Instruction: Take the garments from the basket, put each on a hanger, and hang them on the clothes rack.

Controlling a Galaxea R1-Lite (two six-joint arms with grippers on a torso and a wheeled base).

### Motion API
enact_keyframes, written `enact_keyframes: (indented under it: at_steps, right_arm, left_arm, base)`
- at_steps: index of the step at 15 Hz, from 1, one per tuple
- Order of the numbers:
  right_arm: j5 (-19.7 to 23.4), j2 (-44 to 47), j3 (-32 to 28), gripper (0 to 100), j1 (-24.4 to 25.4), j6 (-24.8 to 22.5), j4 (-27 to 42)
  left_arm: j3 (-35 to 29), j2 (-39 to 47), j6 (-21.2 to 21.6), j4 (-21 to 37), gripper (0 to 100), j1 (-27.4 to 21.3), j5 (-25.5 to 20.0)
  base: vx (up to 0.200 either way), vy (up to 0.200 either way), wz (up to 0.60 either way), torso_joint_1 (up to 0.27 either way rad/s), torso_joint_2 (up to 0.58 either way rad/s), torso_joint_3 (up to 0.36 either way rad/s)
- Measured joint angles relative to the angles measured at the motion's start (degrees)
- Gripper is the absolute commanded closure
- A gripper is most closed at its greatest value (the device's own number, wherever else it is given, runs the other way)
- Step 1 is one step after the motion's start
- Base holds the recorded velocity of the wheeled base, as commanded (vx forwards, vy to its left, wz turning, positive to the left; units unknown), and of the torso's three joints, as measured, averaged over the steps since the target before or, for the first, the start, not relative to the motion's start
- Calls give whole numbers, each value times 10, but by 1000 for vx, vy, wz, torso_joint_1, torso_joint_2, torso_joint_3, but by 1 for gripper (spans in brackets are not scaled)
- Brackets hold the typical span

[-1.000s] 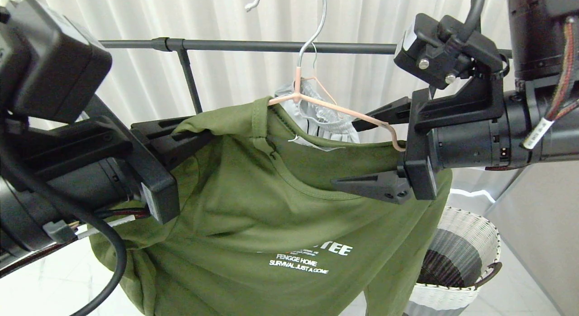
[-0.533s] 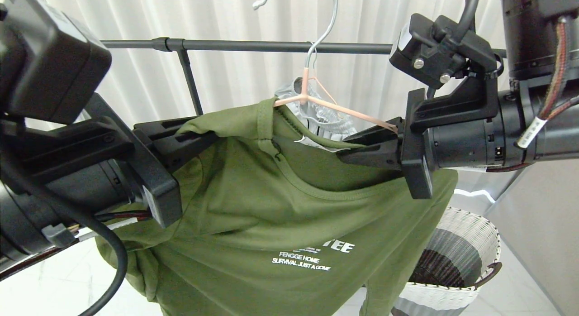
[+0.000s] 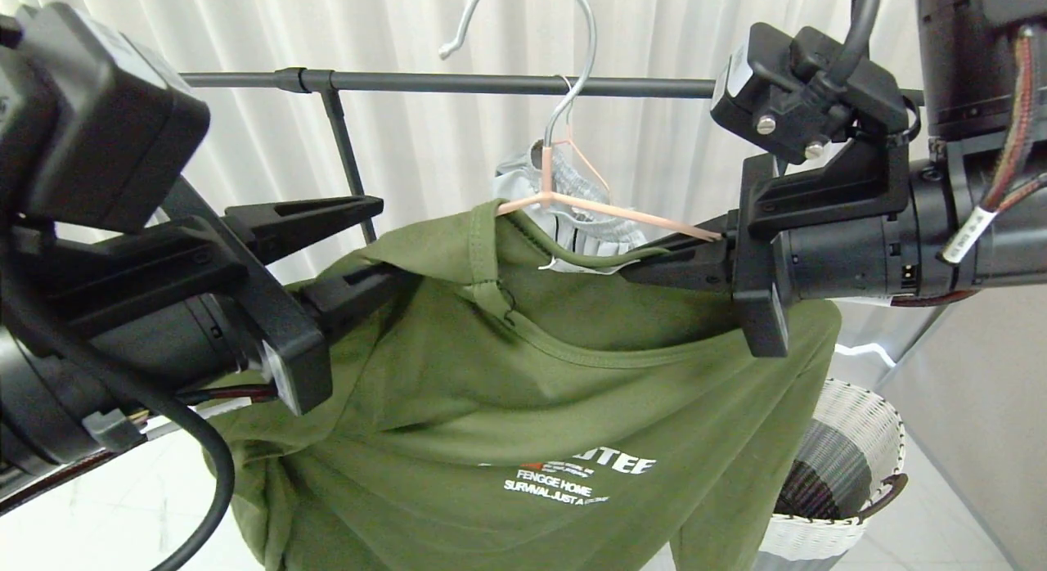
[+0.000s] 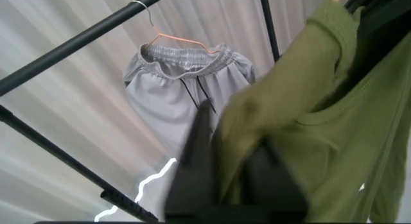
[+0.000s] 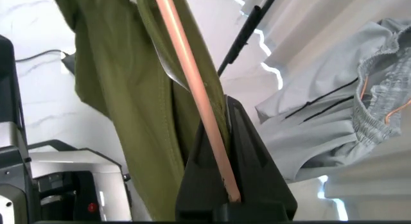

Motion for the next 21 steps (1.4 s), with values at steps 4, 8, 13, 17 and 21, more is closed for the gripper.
enact_keyframes:
  at_steps: [4,8,13,17,21]
  right_arm:
    - [-4,-11,-2,100,-31,-28,23]
    - [-4,-31,-7,100,-83,-47,40]
    - [0,-57,-6,100,-119,-63,40]
    - [4,-69,-3,100,-111,-65,40]
    - [20,-74,-4,100,-86,-65,39]
  left_arm:
    - [26,-12,0,1,0,22,2]
    - [51,-29,0,1,0,28,1]
    - [145,-50,-6,2,0,99,-4]
    - [197,-44,-8,2,0,189,-84]
    - [198,-23,-12,1,0,217,-98]
  base:
    - [0,0,0,0,0,0]
    - [0,0,0,0,0,0]
    - [0,0,0,0,0,0]
    - [0,0,0,0,0,0]
    - [0,0,0,0,0,0]
